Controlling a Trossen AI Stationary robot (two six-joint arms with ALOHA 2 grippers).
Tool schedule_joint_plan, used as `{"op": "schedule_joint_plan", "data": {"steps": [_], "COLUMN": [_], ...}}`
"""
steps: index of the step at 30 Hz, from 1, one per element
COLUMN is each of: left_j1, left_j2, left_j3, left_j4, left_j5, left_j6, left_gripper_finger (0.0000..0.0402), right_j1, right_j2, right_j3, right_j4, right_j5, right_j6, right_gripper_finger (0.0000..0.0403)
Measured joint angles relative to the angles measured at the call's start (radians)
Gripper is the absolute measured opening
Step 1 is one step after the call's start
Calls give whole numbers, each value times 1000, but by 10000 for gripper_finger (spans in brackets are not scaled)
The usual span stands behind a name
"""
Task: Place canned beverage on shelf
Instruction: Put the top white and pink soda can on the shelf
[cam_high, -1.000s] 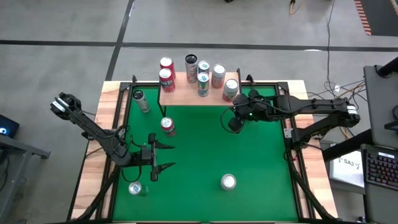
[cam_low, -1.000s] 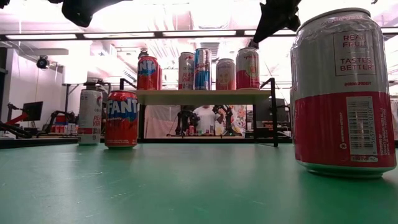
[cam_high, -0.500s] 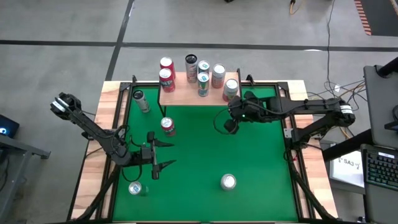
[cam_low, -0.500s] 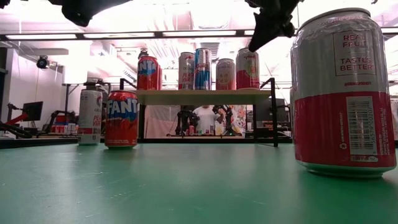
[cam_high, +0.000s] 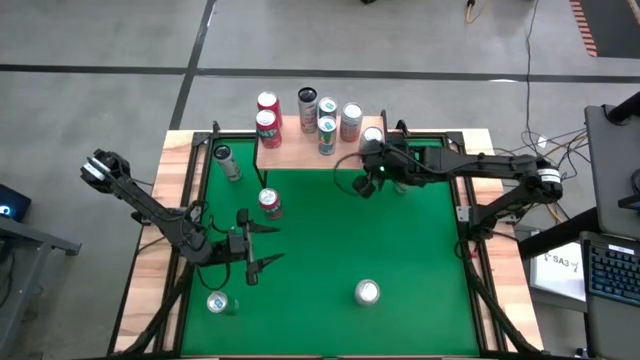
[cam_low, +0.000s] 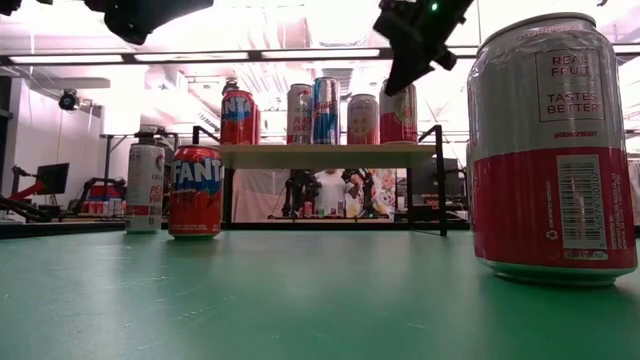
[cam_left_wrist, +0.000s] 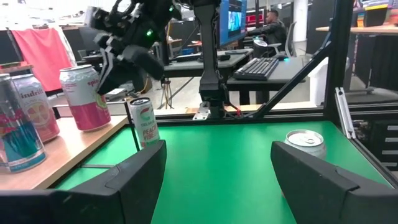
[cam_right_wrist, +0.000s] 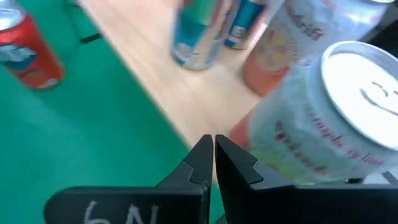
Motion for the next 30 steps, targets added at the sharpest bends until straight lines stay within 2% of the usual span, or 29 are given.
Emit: {"op": "schedule_joint_plan", "data": {"steps": [8, 30], "left_j1": [0, 0], "left_j2": [0, 2], "left_j3": [0, 0], "left_j4": [26, 27], "left_j5": [0, 0], "left_j6": [-32, -31], "left_gripper_finger": [274, 274], "right_j1": [-77, -127], "right_j2": [10, 10], "right_j3": [0, 0], "right_j4": [8, 59], "right_j5": [-8, 1], "right_j6": [-47, -63], "right_gripper_finger": [9, 9]}}
